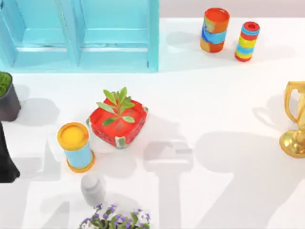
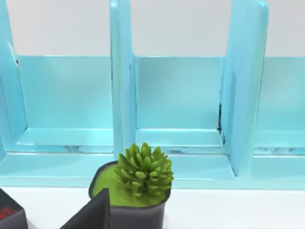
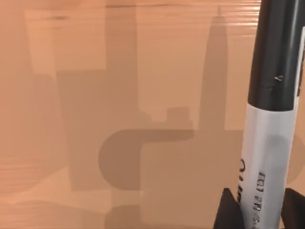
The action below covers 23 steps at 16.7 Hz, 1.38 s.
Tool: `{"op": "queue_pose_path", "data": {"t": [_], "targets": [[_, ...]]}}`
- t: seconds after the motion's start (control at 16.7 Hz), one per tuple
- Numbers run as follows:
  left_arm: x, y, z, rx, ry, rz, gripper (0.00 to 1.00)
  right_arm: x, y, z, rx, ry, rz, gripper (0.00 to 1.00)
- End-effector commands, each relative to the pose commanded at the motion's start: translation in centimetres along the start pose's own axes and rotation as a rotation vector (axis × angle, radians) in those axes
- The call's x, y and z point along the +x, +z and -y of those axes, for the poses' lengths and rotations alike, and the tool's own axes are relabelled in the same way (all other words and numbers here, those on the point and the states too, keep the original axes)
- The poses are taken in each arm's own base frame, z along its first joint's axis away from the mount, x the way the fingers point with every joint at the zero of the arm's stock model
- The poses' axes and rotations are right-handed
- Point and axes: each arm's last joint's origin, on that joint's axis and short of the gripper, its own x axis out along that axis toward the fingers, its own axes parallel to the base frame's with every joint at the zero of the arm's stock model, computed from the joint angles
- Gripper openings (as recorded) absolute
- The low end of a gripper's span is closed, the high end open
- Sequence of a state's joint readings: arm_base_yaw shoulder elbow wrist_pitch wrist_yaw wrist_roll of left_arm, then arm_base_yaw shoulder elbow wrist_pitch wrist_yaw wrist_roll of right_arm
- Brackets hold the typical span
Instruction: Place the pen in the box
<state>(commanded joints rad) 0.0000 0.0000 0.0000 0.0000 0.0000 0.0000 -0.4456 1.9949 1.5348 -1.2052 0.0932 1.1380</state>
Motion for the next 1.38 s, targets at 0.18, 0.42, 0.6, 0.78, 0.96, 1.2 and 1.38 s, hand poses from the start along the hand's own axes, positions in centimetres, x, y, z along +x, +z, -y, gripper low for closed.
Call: {"op": "queue_pose_path", "data": {"t": [0.18,0.42,0.6,0.78,0.96,1.2,1.38], "targets": [[0.00,0.00,0.00,0.000,0.000,0.000,1.00,0.16,-0.10,-0.02,0.001,-0.001,-0.001,0.00],[0.00,0.00,0.00,0.000,0.000,0.000,1.00,0.16,-0.10,-0.02,0.001,-0.001,-0.001,0.23],[0.00,0.00,0.00,0.000,0.000,0.000,1.00,0.16,-0.10,-0.02,0.001,-0.001,-0.001,0.45],[0.00,0.00,0.00,0.000,0.000,0.000,1.00,0.16,-0.10,-0.02,0.001,-0.001,-0.001,0.68],[0.00,0.00,0.00,0.000,0.000,0.000,1.00,0.16,-0.10,-0.02,0.001,-0.001,-0.001,0.90],[0.00,0.00,0.00,0.000,0.000,0.000,1.00,0.16,-0.10,-0.02,0.001,-0.001,-0.001,1.00],[0.00,0.00,0.00,0.000,0.000,0.000,1.00,0.16,-0.10,-0.02,0.001,-0.001,-0.001,1.00]]}}
